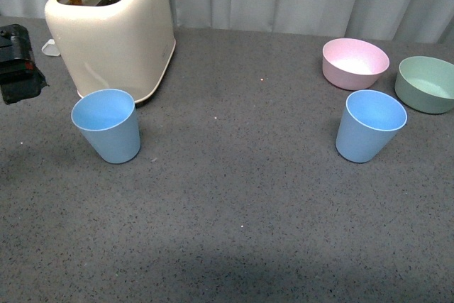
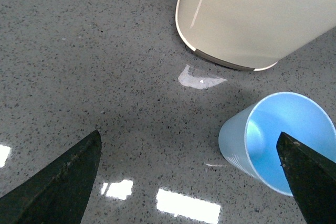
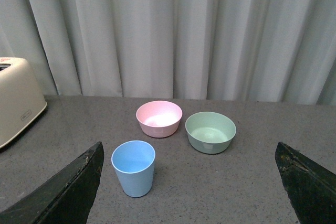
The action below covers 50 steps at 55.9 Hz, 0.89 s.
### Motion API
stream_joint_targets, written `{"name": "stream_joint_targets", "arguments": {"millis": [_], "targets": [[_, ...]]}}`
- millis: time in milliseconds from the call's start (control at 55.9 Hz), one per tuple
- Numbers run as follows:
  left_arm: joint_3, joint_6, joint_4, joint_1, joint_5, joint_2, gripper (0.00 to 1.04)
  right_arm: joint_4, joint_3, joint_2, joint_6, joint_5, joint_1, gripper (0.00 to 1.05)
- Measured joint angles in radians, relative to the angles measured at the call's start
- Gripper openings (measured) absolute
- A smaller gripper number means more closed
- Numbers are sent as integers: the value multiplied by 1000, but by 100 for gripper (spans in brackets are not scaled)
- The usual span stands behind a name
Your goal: Stack blue cups with both arms
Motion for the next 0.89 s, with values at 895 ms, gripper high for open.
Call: {"name": "stream_joint_targets", "arguments": {"millis": [895], "targets": [[238, -84, -212, -77, 4, 261, 65, 0, 0, 0, 0, 0, 0, 95]]}}
